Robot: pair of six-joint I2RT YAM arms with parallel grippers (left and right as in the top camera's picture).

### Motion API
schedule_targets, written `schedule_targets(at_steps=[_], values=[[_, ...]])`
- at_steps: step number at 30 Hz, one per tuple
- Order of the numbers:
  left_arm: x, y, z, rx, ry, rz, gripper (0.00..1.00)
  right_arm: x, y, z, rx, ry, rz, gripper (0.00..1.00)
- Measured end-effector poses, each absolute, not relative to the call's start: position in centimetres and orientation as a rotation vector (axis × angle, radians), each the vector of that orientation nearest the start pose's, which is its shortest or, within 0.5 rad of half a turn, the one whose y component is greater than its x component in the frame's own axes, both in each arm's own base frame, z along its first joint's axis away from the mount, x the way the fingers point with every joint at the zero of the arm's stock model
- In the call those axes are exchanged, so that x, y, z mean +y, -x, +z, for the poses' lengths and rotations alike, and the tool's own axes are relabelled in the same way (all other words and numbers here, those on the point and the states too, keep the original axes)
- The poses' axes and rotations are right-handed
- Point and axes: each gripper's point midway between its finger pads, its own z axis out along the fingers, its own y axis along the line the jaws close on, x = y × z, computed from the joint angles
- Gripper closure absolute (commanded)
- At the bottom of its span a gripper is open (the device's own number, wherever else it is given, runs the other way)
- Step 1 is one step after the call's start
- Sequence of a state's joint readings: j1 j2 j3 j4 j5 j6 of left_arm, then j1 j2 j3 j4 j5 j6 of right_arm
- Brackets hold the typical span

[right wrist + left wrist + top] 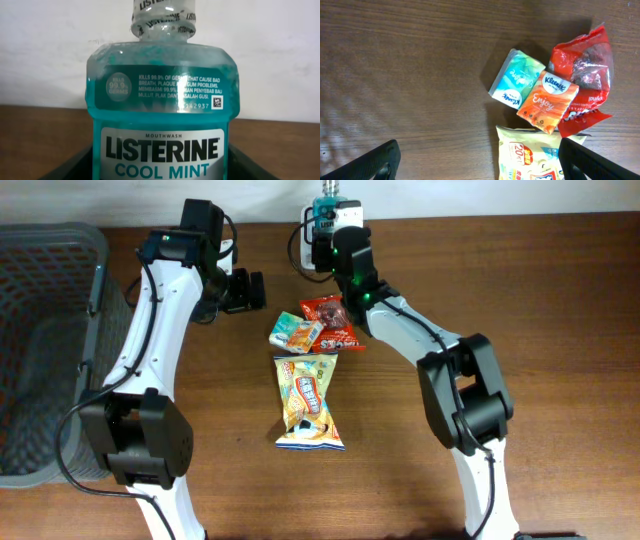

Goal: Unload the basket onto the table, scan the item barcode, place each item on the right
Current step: 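Hold the mouthwash bottle's barcode over the scanner with the right gripper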

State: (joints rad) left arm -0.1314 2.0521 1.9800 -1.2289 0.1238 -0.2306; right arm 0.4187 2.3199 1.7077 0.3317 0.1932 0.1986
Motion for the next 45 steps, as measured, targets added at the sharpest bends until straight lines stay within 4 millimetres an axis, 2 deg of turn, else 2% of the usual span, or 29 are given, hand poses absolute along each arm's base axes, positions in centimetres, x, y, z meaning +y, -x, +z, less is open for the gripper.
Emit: schedule_targets(at_steps=[6, 9, 11, 15, 17, 21, 24, 33, 36, 38, 42, 45], values=[[-8.1, -44.9, 15.4, 2.886, 0.119, -0.247, 0.01, 24.5, -62.9, 14.0, 1.813, 0.066, 0.267, 0.41], [-8.1, -44.9, 15.4, 2.886, 0.119, -0.247, 0.01, 25.2, -62.8, 12.1, 1.845, 0.099, 0.294, 0.41], [-8.1, -44.9, 15.4, 2.886, 0.12, -0.247, 0.01, 25.7, -62.6, 11.5, 1.854, 0.115, 0.308, 0.41], [-8.1, -44.9, 15.4, 2.886, 0.119, -0.247, 0.01, 26.8, -62.2, 11.4, 1.855, 0.136, 0.328, 0.41], [-8.1, -44.9, 15.4, 2.886, 0.119, -0.247, 0.01, 26.8, -62.3, 11.9, 1.836, 0.132, 0.333, 0.41], [-8.1, -44.9, 15.4, 2.886, 0.119, -0.247, 0.01, 26.9, -63.0, 14.6, 1.731, 0.107, 0.351, 0.43], [-8.1, -44.9, 15.4, 2.886, 0.119, -0.247, 0.01, 26.8, -63.2, 15.4, 1.714, 0.095, 0.347, 0.43], [-8.1, -44.9, 15.4, 2.886, 0.119, -0.247, 0.01, 23.9, -63.8, 12.9, 1.816, 0.058, 0.259, 0.44], [-8.1, -44.9, 15.4, 2.886, 0.119, -0.247, 0.01, 23.9, -64.1, 13.7, 1.782, 0.056, 0.275, 0.47], [-8.1, -44.9, 15.4, 2.886, 0.119, -0.247, 0.01, 24.1, -64.4, 14.8, 1.749, 0.055, 0.29, 0.49], [-8.1, -44.9, 15.4, 2.886, 0.119, -0.247, 0.01, 24.5, -65.2, 17.8, 1.703, 0.047, 0.307, 0.48], [-8.1, -44.9, 15.4, 2.886, 0.119, -0.247, 0.01, 24.6, -65.3, 16.8, 1.723, 0.051, 0.302, 0.48]])
